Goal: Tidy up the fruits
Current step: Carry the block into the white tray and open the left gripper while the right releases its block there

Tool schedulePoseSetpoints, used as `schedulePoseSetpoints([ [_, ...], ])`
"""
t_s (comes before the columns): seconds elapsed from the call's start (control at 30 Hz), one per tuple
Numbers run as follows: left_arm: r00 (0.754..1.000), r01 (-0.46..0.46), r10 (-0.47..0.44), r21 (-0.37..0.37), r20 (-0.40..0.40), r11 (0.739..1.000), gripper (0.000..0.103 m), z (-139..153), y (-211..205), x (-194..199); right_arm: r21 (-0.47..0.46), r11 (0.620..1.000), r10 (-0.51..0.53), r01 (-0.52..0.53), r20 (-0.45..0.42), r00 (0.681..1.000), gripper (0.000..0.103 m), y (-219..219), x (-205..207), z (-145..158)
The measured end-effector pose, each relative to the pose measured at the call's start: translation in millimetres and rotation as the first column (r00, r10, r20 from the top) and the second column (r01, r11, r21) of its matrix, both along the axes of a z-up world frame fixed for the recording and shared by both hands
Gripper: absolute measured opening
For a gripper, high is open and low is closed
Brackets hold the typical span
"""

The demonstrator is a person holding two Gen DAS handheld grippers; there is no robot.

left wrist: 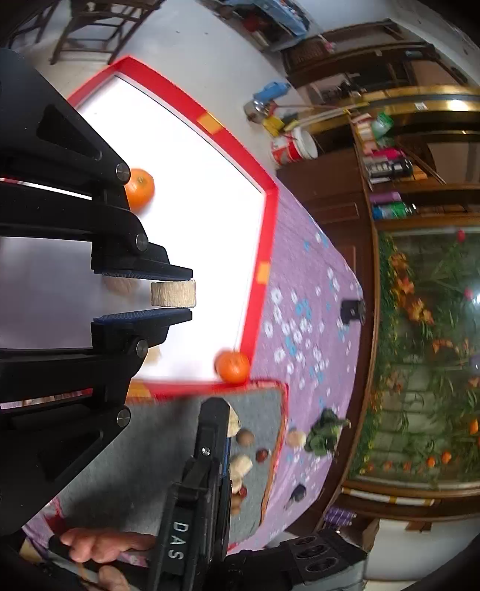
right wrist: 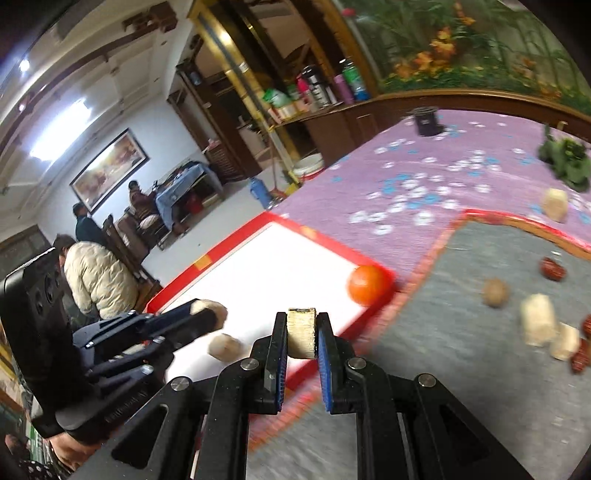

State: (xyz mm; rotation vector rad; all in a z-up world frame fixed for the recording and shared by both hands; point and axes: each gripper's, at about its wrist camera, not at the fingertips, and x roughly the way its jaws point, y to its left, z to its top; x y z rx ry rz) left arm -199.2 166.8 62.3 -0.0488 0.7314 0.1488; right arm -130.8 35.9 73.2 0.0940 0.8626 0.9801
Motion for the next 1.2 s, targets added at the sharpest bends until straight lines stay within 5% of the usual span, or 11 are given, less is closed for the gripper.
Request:
schedulePoseSetpoints([
  [0.3,0.997,-0.071,0.07,-0.021,-0.045,0.997,0.019,-13.1,21.6,-4.9,-0.096,0.993,0.071,-0.072,-0.018,0.997,0.017,67.0,-3.9,-11.4],
  [0.43,0.993,-0.111,0.111,-0.017,-0.029,0.994,0.062,-8.5,27.6,-9.4,-0.04,0.996,0.081,-0.082,-0.031,0.996,0.033,66.3,-0.9,-3.3],
  [0.47,0.993,-0.118,0.118,-0.015,-0.011,0.993,0.064,-5.4,27.8,-11.9,-0.021,0.997,0.074,-0.075,-0.022,0.997,0.038,61.4,-3.0,0.2],
  [0.67,0.995,-0.096,0.096,-0.002,0.016,0.995,0.064,5.1,19.4,-14.8,0.041,0.997,-0.069,0.07,-0.028,0.997,0.042,1.2,21.7,3.9],
  [0.93,1.0,-0.018,0.018,0.005,0.003,1.0,0.064,6.5,-9.1,-10.0,-0.016,0.977,-0.208,0.212,-0.286,0.936,0.042,-111.5,60.7,-47.9],
  [1.07,0.999,0.033,-0.033,0.011,-0.016,0.999,0.064,6.1,-26.2,-6.9,-0.032,0.95,-0.306,0.31,-0.284,0.909,0.041,-152.1,73.3,-49.9],
  [1.2,0.997,0.071,-0.071,0.023,-0.018,0.997,0.064,8.9,-41.8,-8.4,-0.127,0.916,-0.398,0.38,-0.183,0.899,0.041,-162.1,89.0,-47.7],
])
